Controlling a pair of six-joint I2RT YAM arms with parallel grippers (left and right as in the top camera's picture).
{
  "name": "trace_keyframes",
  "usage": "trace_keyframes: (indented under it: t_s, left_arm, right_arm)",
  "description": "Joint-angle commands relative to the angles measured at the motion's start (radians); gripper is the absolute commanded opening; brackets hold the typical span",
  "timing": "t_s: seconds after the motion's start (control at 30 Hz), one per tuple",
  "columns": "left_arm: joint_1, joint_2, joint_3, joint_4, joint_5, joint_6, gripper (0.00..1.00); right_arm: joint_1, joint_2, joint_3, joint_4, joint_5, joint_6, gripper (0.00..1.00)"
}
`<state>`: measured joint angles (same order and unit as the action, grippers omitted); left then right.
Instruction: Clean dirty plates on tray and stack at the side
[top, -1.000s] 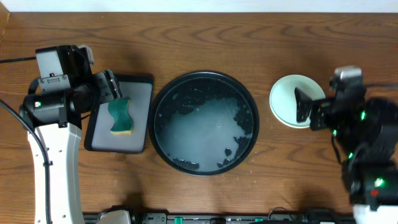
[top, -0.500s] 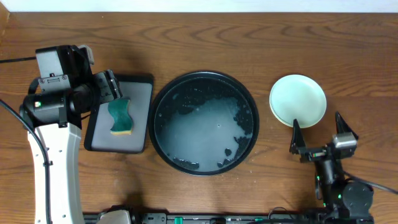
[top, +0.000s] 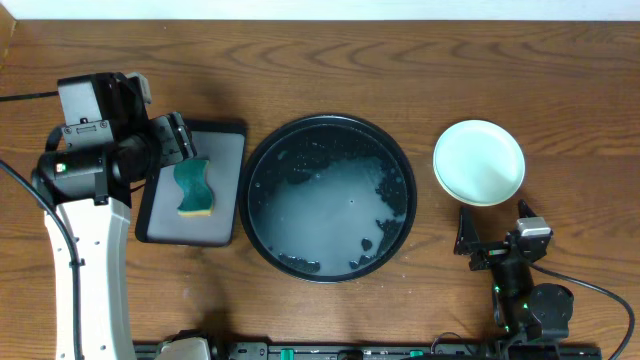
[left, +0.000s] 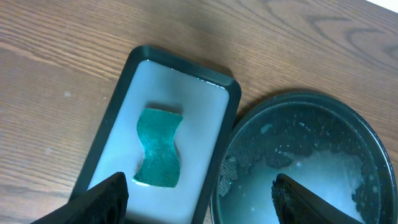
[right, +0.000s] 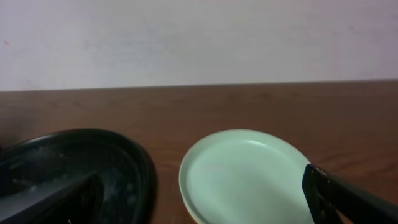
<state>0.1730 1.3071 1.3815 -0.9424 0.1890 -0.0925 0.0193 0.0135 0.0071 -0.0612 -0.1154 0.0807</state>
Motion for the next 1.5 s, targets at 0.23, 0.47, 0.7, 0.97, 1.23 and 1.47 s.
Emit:
trace_keyframes:
  t_s: [0.23, 0.47, 0.7, 0.97, 1.23, 1.47]
  left_arm:
    - [-0.002, 0.000, 0.003, -0.003, 0.009, 0.006, 0.75]
    - [-0.002, 0.000, 0.003, -0.003, 0.009, 0.006, 0.75]
    - [-0.006, -0.027, -0.002, -0.017, -0.026, 0.010, 0.75]
    - [-0.110, -0.331, -0.370, 0.364, -0.024, 0.144, 0.75]
    - [-0.145, -0.809, -0.935, 0.793, -0.025, 0.329, 0.75]
    - [-0.146, -1.108, -1.267, 0.989, -0.047, 0.377, 0.75]
  right_arm:
    - [0.008, -0.002, -0.002, -0.004, 0.003, 0.019, 0.99]
    - [0.008, -0.002, -0.002, -0.004, 0.003, 0.019, 0.99]
    - [0.008, -0.002, -0.002, -0.004, 0.003, 0.019, 0.99]
    - [0.008, -0.002, -0.002, -0.004, 0.003, 0.019, 0.99]
    - [0.008, -0.002, -0.002, -0.004, 0.003, 0.019, 0.99]
    - [0.008, -0.002, -0.002, -0.004, 0.003, 0.019, 0.99]
